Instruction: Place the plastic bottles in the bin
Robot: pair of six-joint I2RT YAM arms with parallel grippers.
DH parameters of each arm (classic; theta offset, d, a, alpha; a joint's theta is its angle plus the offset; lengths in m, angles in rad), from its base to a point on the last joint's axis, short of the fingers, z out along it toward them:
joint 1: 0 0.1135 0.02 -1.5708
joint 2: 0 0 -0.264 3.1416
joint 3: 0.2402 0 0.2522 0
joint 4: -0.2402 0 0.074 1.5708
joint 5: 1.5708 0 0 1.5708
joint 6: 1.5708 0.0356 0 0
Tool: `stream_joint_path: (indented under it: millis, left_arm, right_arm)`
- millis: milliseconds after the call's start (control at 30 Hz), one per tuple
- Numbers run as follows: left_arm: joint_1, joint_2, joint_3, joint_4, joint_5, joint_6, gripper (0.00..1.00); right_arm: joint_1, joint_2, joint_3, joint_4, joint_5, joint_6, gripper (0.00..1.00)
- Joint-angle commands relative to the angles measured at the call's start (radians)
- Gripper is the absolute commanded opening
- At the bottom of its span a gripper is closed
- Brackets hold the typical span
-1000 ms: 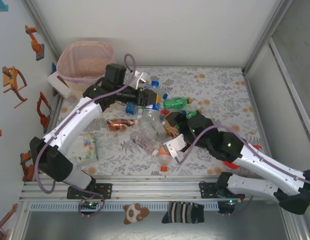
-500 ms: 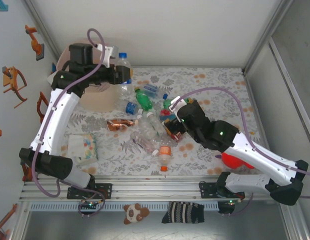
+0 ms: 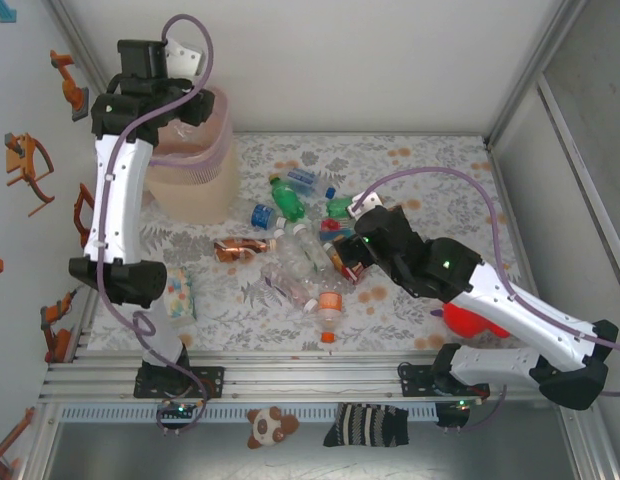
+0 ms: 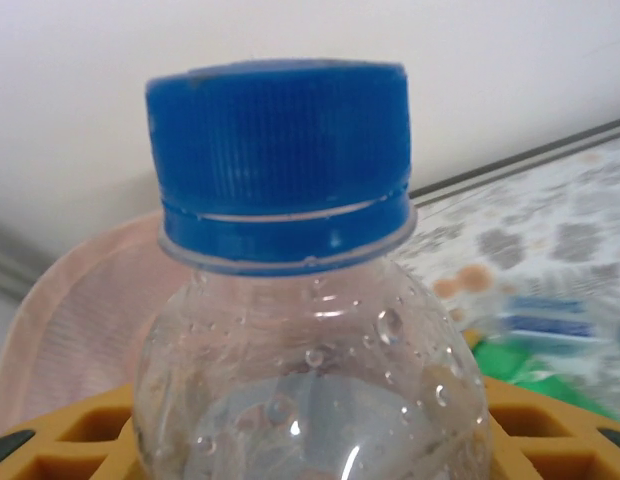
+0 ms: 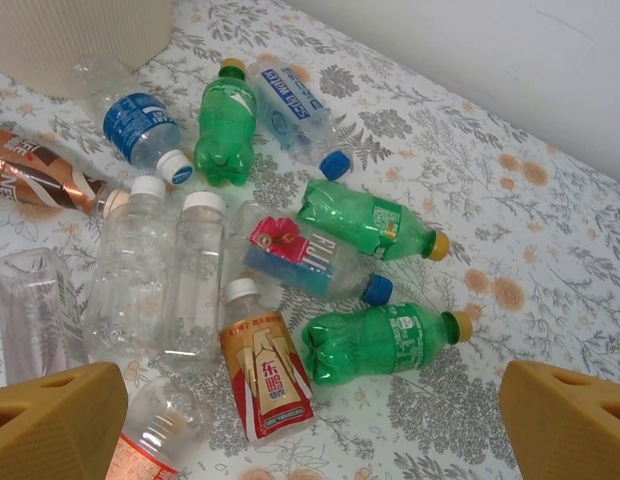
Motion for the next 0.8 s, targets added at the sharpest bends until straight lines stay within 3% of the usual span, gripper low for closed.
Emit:
stream_joint_path:
  millis: [0,533,767]
  left_arm:
    - [0.053,0.056,0.038,-0.070,-0.077,0.073,0.47]
    - [0.155,0.317,0.039,-0.157,0.125,-0.031,0.47]
    - [0.169,0.383,0.005,-0.203,0.167,-0.058,0.54]
  right_arm:
    - [0.002,-0.008,0.029,-0.013,0.027,0.033,0.94]
    - [0.001,0.048,0.052,-0.012,0.005,0.034,0.93]
    - [0.002,0.067,0.055,-0.010,-0.007,0.036,0.93]
